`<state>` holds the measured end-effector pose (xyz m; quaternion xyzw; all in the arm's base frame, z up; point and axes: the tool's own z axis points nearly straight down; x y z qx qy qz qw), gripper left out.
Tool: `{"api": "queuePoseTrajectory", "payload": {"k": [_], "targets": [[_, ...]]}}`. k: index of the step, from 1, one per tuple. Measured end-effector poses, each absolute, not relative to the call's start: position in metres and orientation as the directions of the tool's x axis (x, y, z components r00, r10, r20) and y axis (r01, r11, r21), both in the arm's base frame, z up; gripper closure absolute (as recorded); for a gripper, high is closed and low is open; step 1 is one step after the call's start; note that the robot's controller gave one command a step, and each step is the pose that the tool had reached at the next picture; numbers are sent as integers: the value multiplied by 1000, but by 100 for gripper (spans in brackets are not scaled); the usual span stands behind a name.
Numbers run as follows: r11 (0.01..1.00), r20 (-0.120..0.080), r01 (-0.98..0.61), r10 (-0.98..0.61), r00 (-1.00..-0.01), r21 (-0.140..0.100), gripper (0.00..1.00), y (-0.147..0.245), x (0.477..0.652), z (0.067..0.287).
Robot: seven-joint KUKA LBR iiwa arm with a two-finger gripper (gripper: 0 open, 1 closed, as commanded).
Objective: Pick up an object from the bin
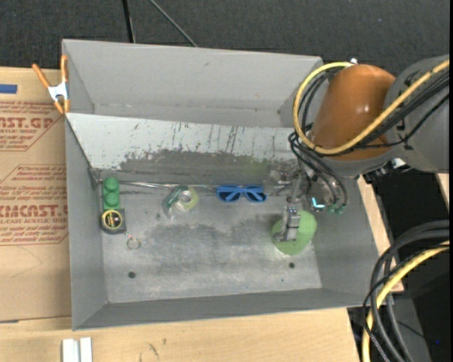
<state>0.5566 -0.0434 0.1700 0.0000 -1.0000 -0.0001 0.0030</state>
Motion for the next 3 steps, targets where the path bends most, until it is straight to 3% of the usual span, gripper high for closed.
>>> {"api": "queuePoseTrajectory", "payload": {"k": [1,2,3], "targets": [[974,4,-228,-228,-974,0,0,-136,556,74],[973,-3,-231,-231,-973,-1,100,-133,559,78],[989,-8,-146,-146,-989,-3,100,-131,535,178]]}}
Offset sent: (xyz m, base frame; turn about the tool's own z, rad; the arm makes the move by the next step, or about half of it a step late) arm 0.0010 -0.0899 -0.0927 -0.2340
